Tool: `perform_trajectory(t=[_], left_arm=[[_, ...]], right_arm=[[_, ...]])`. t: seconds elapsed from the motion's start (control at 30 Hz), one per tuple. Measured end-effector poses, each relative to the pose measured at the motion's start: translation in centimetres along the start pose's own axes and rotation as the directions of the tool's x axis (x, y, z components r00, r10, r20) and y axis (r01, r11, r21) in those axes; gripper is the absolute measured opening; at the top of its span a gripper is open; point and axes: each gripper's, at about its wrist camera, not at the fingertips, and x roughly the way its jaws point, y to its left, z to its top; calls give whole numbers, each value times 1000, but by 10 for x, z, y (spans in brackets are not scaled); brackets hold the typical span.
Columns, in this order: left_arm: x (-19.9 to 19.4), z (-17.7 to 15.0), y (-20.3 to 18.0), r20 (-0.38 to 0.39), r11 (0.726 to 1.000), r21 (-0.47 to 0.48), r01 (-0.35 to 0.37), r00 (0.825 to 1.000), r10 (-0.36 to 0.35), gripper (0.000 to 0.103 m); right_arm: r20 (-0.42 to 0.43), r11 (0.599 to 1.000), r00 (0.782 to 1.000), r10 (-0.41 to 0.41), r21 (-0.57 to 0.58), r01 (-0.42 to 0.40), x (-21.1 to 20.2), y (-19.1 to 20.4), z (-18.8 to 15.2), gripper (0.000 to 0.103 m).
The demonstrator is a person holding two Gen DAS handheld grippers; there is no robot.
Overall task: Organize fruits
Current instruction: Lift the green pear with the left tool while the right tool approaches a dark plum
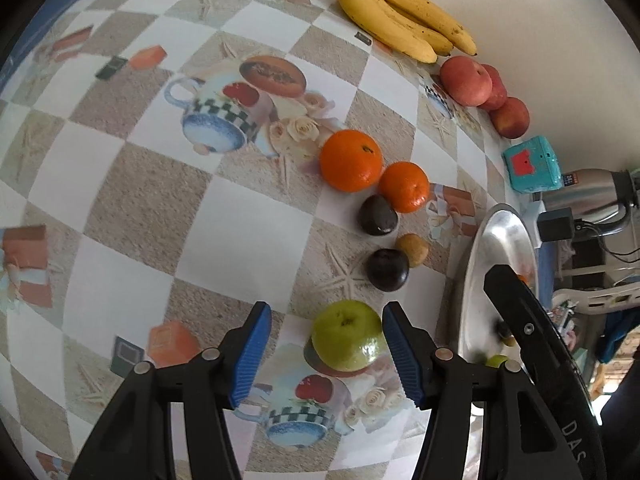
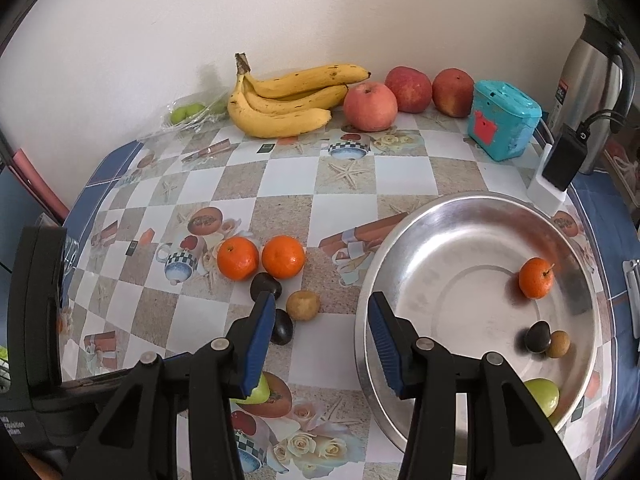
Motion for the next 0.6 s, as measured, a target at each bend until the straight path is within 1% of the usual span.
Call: perform_trajectory(t=[0.1,0.13,0.23,0.27,0.43,0.5,0.6], left_arm=[[2,-1,0,-19,999,-21,39,999,-39,53],[3,-1,0,-21,999,-20,46,999,-46,50],[4,-2,-4,-26,998,-11,54,998,-55,46],[5,-2,-5,-31,998,-9,65,997,-66,43],[4,-3,-7,-30,998,2,66,997,-66,42],[4,-3,-5,-31,998,-9,70,997,-70,41],[-3,0,0,-5,999,-19,43,999,-43,41]], right_arm=[[1,1000,1000,0,2,0,-1,-1,0,50],[1,1000,1000,0,2,0,-1,-2,0,50],[2,1000,1000,0,4,0,-1,-2,0,50],[2,1000,1000,0,7,0,-2,-3,0,50],[1,1000,1000,1,18,-1,-2,-5,-1,50],[0,1000,1000,3,21,-3,-1,-5,-1,50],[-2,1000,1000,8,18,-8,0,-3,-1,50]])
